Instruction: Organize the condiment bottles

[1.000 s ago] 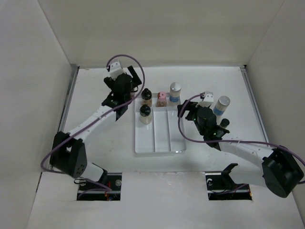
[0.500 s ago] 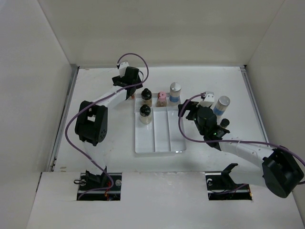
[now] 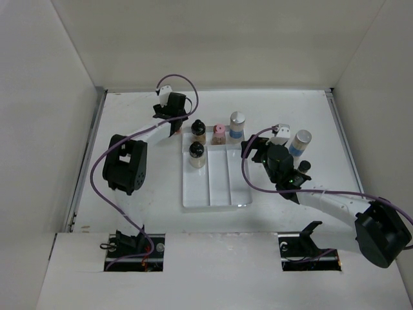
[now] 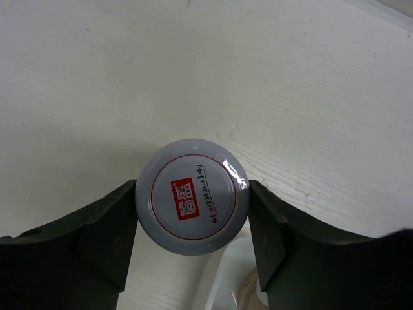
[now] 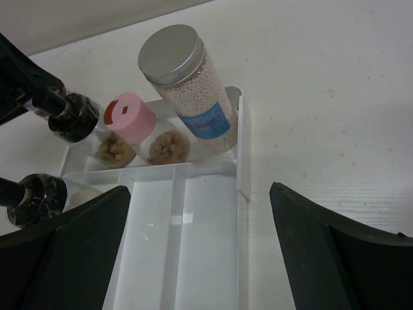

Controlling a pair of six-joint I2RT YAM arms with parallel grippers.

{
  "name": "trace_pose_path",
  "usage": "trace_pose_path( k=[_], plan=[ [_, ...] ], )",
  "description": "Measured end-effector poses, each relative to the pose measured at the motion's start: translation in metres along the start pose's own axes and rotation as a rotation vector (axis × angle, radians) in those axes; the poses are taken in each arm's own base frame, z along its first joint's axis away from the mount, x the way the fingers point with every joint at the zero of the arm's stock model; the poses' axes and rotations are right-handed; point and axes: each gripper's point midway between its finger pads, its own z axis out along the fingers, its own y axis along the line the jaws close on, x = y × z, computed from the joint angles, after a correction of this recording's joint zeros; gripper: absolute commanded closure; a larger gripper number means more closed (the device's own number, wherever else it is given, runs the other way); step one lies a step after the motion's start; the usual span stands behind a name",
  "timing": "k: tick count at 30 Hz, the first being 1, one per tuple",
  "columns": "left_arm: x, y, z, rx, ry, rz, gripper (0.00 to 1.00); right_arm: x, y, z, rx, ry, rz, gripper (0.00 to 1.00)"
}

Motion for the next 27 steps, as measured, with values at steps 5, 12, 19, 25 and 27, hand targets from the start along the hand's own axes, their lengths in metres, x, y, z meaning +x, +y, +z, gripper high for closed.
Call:
trace_pose_path(
  k=[5, 12, 19, 25, 27],
  plan=[
    [0.0, 0.014, -0.011, 0.012, -0.032, -0.03, 0.62, 0.0, 0.0, 0.0, 0.0, 0.0, 0.0, 0.03],
    [0.014, 0.062, -0.094, -0.005, -0.091, -0.009, 0.62, -0.001, 0.0, -0.001, -0.001, -0.003, 0.002, 0.03],
    [0.015, 0.064, -0.198, 0.184, -0.176, -0.011, 0.63, -0.015, 0.004, -0.006, -0.017, -0.037, 0.021, 0.03],
    [0.037, 0.058, -0.252, 0.311, -0.165, 0.045, 0.64, -0.025, 0.002, -0.009, -0.017, -0.062, 0.033, 0.03],
    [0.057, 0.048, -0.262, 0.366, -0.13, 0.087, 0.64, -0.029, -0.003, -0.01, -0.009, -0.074, 0.04, 0.05]
  ],
)
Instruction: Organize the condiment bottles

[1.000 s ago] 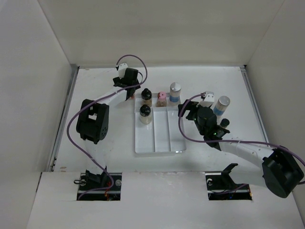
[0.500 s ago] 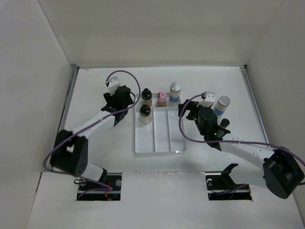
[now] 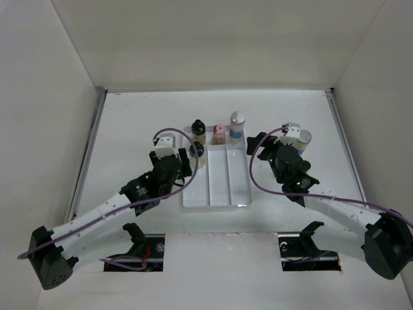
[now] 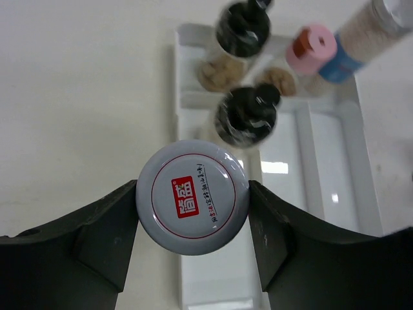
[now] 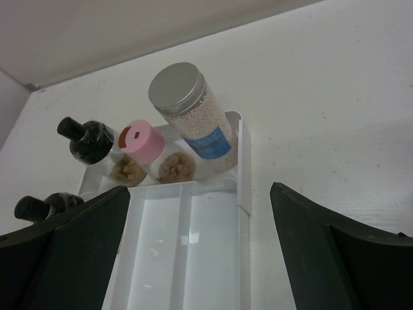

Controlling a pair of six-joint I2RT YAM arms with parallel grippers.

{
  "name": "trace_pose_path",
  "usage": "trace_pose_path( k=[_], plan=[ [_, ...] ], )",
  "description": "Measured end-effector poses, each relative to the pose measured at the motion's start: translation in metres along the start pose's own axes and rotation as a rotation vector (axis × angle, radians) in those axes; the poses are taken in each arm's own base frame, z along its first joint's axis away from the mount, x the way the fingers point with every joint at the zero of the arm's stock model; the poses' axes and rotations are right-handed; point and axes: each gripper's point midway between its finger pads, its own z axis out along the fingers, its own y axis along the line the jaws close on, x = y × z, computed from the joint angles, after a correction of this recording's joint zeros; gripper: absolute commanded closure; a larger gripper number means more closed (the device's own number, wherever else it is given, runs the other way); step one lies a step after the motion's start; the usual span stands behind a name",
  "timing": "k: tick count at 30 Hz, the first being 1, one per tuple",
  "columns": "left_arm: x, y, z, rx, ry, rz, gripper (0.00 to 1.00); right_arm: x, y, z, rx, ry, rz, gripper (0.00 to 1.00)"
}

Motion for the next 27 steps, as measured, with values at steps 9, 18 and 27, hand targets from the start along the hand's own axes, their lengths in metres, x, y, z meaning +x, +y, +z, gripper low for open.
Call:
trace_pose_path(
  k=[9, 18, 27],
  plan=[
    [0.093, -0.042, -0.001, 0.132, 0.184, 0.186, 0.63, -0.041, -0.026, -0.023, 0.056, -0.084, 0.034, 0.5],
    [0.109, -0.041, 0.013, 0.151, 0.123, 0.184, 0.43, -0.06, -0.114, -0.038, 0.368, -0.085, -0.001, 0.0],
    [0.101, -0.039, 0.004, 0.214, 0.033, 0.102, 0.05, -0.06, -0.168, -0.02, 0.583, 0.013, -0.054, 0.0]
  ],
)
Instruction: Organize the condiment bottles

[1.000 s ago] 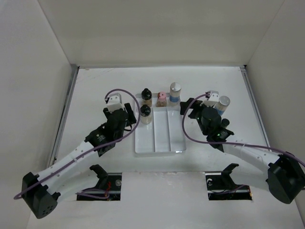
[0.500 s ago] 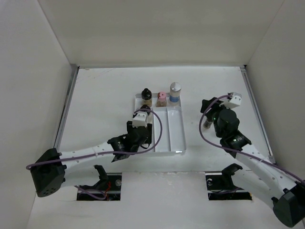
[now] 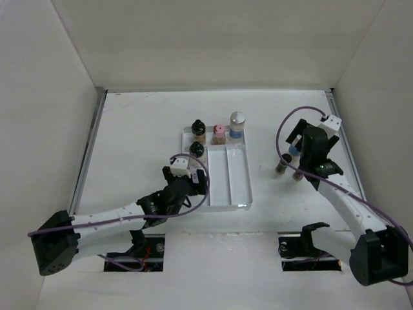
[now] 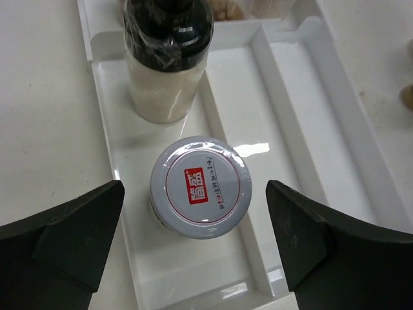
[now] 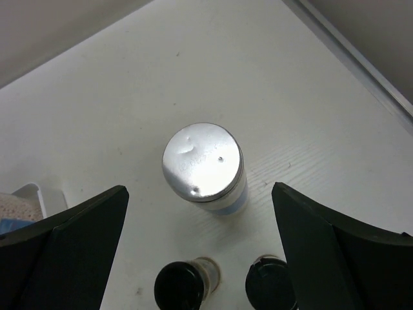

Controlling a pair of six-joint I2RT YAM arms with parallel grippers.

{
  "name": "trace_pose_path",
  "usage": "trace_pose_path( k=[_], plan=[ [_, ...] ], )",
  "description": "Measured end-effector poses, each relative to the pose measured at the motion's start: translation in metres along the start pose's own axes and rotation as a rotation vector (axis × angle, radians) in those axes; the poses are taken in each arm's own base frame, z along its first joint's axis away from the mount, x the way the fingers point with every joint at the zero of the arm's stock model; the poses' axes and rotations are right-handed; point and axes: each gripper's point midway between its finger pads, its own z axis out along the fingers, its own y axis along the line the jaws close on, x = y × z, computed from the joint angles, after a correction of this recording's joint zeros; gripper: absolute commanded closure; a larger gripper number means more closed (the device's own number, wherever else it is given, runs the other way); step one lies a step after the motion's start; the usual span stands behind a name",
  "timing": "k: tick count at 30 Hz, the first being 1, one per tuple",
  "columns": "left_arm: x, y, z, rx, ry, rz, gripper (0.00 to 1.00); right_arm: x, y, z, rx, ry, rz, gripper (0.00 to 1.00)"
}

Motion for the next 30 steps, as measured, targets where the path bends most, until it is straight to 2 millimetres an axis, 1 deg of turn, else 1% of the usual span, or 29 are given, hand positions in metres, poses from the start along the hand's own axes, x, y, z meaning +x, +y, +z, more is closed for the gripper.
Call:
trace_pose_path(
  k=[1, 6, 7, 9, 10, 12, 13, 15, 16, 18, 19, 20, 23, 25, 26, 28, 29, 30],
  plan=[
    [-0.007, -0.001, -0.002, 0.014, -0.028, -0.024, 0.04, 0.001, 0.0, 0.004, 0.01, 0.009, -0.009, 0.0],
    [-0.055, -0.009, -0.018, 0.094, -0.211, -0.174, 0.03, 0.008, 0.004, 0.026, 0.027, 0.067, -0.044, 0.0],
    [-0.062, -0.008, -0.02, 0.102, -0.244, -0.201, 0.04, 0.011, 0.006, 0.03, 0.022, 0.081, -0.05, 0.0],
    [-0.07, -0.004, -0.021, 0.105, -0.289, -0.238, 0.04, 0.017, 0.008, 0.037, 0.019, 0.108, -0.06, 0.0],
    [-0.071, -0.001, -0.021, 0.101, -0.306, -0.251, 0.04, 0.02, 0.008, 0.041, 0.022, 0.12, -0.064, 0.0],
    [-0.066, 0.004, -0.019, 0.091, -0.314, -0.257, 0.04, 0.025, 0.005, 0.048, 0.035, 0.141, -0.068, 0.0],
    [-0.063, 0.006, -0.017, 0.084, -0.316, -0.256, 0.04, 0.027, 0.001, 0.052, 0.045, 0.149, -0.068, 0.03],
    [-0.056, 0.013, -0.015, 0.068, -0.322, -0.256, 0.04, 0.031, -0.003, 0.058, 0.06, 0.165, -0.071, 0.17],
    [-0.054, 0.017, -0.014, 0.057, -0.326, -0.257, 0.04, 0.031, -0.005, 0.06, 0.064, 0.169, -0.073, 0.26],
    [-0.051, 0.027, -0.013, 0.034, -0.342, -0.265, 0.04, 0.031, -0.004, 0.063, 0.062, 0.176, -0.075, 0.4],
    [-0.051, 0.031, -0.012, 0.024, -0.348, -0.269, 0.04, 0.031, -0.003, 0.063, 0.058, 0.18, -0.075, 0.46],
    [-0.051, 0.034, -0.012, 0.014, -0.355, -0.274, 0.04, 0.031, -0.002, 0.062, 0.056, 0.185, -0.074, 0.49],
    [-0.055, 0.04, -0.012, -0.002, -0.379, -0.291, 0.04, 0.03, -0.002, 0.06, 0.056, 0.194, -0.079, 0.54],
    [-0.058, 0.044, -0.012, -0.016, -0.395, -0.303, 0.04, 0.024, -0.001, 0.055, 0.053, 0.188, -0.081, 0.54],
    [-0.059, 0.045, -0.012, -0.019, -0.4, -0.307, 0.04, 0.019, 0.001, 0.051, 0.049, 0.178, -0.082, 0.55],
    [-0.061, 0.047, -0.013, -0.029, -0.41, -0.315, 0.04, 0.0, 0.01, 0.038, 0.023, 0.136, -0.085, 0.55],
    [-0.062, 0.048, -0.013, -0.032, -0.414, -0.32, 0.03, -0.01, 0.019, 0.031, -0.001, 0.112, -0.084, 0.55],
    [-0.062, 0.049, -0.013, -0.036, -0.416, -0.323, 0.03, -0.022, 0.031, 0.021, -0.038, 0.084, -0.08, 0.55]
  ],
)
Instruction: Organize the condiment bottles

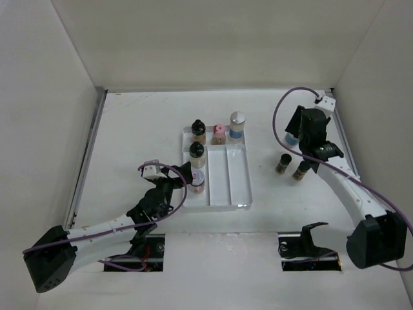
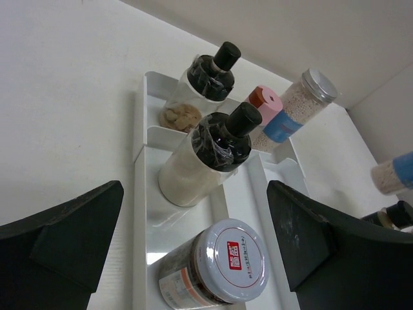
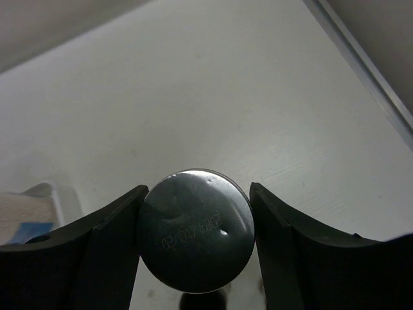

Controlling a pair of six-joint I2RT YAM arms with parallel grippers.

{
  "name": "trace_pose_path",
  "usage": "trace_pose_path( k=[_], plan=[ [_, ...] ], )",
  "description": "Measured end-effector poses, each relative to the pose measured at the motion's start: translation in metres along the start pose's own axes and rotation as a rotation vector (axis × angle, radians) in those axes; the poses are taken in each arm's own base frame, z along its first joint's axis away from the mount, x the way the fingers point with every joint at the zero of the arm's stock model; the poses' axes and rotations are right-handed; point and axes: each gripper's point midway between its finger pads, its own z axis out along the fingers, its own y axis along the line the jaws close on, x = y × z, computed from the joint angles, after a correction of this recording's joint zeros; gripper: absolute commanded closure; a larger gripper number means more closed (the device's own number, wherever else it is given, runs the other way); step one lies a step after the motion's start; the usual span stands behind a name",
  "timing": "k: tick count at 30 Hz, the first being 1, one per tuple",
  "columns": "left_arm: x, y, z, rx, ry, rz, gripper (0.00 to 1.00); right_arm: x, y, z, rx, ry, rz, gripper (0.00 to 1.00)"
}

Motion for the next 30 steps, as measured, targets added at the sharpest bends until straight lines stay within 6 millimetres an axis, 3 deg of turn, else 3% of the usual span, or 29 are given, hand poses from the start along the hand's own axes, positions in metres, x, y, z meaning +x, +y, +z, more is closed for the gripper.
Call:
trace_pose_path(
  k=[3, 6, 11, 16, 20, 26, 28, 30],
  plan=[
    [-0.002, 0.006, 0.001, -0.024, -0.015, -0.011, 0.03, -0.026, 0.047, -0.035, -0.153, -0.074, 0.007, 0.56],
    [-0.002, 0.016, 0.003, -0.059, -0.025, -0.019, 0.02, -0.025, 0.098, -0.071, -0.32, -0.087, -0.003, 0.56],
    [-0.004, 0.021, 0.004, -0.081, -0.037, -0.037, 0.02, 0.025, 0.173, -0.11, -0.535, -0.004, -0.086, 0.55],
    [-0.003, 0.024, 0.004, -0.089, -0.039, -0.047, 0.02, 0.085, 0.234, -0.118, -0.646, 0.099, -0.187, 0.55],
    [-0.003, 0.025, 0.004, -0.093, -0.042, -0.051, 0.01, 0.11, 0.256, -0.104, -0.648, 0.131, -0.226, 0.55],
    [-0.004, 0.026, 0.004, -0.097, -0.045, -0.055, 0.01, 0.121, 0.265, -0.085, -0.632, 0.114, -0.262, 0.54],
    [-0.003, 0.027, 0.005, -0.099, -0.044, -0.053, 0.01, 0.124, 0.268, -0.08, -0.63, 0.108, -0.265, 0.51],
    [0.0, 0.028, 0.005, -0.105, -0.037, -0.046, 0.01, 0.129, 0.269, -0.074, -0.621, 0.104, -0.273, 0.42]
  ],
)
